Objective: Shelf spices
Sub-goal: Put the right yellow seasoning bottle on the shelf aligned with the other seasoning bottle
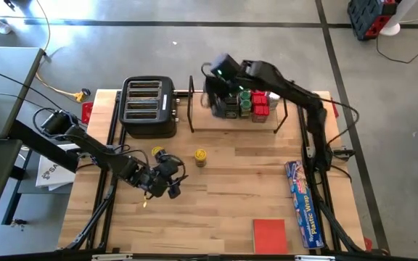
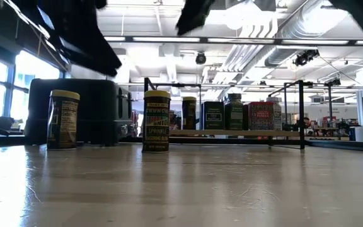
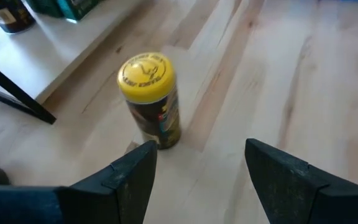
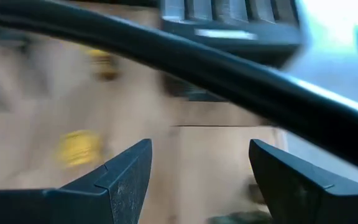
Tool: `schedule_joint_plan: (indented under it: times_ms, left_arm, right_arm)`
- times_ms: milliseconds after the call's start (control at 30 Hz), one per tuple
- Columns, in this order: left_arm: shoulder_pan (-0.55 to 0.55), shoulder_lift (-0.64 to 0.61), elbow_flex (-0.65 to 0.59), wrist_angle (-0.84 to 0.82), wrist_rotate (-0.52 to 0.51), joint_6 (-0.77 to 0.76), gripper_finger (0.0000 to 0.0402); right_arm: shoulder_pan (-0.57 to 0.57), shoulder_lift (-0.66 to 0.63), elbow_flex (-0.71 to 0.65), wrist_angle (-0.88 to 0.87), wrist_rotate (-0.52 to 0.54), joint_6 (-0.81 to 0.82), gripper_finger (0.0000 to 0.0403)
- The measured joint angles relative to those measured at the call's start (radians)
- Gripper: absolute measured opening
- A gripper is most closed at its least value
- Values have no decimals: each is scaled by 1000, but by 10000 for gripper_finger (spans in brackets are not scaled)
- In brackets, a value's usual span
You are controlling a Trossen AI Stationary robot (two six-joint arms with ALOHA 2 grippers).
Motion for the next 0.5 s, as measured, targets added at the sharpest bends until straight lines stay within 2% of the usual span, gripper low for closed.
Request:
schedule_joint_plan:
  times_ms: [133,267,400,500]
  left_arm:
    - [81,53,0,23,37,110,251]
    - [171,116,0,60,126,197,277]
    - [257,179,0,110,262,254,308]
    - [294,223,0,172,281,298,321]
  right_arm:
    - [114,-74,0,-130,-8,22,264]
    - [248,-128,-2,-219,55,132,264]
    - [399,-168,-2,-310,238,257,264]
    - [516,-190,-2,-369,413,378,264]
